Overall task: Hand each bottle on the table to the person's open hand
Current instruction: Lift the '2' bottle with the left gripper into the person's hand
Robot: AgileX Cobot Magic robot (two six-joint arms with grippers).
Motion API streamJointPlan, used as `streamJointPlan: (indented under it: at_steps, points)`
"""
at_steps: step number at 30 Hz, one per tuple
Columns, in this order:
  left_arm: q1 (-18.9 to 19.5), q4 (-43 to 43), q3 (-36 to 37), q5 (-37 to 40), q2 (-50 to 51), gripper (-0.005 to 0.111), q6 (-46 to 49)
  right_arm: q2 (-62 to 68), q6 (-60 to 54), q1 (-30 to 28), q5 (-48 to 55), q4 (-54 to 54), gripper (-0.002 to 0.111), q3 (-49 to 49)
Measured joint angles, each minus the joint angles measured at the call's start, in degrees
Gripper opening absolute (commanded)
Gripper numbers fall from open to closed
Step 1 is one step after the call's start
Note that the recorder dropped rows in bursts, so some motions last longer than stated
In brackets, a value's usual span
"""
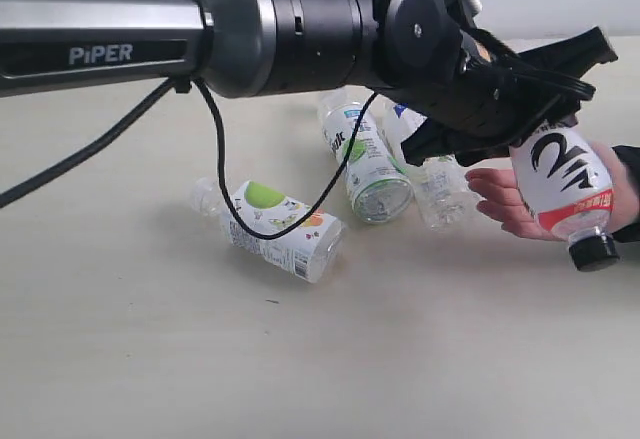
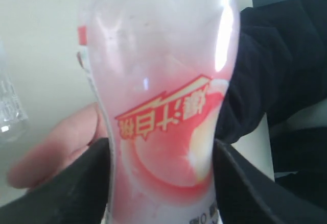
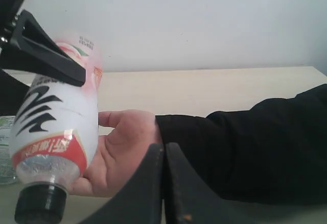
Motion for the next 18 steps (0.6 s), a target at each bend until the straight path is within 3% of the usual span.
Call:
streamJointPlan:
  at_steps: [11,14,18]
  points:
    - [0.0,-2.2,0.0,-0.1,3.3,0.002,-0.2,0.0,0.0,0.0,0.0,0.0,0.000,0.0]
    - [0.0,-2.3,0.0,-0.1,3.3,0.011,-0.2,0.0,0.0,0.0,0.0,0.0,0.000,0.0]
    - [0.0,-2.3,0.0,-0.1,3.3,0.033,0.5,0.0,0.0,0.0,0.0,0.0,0.000,0.0]
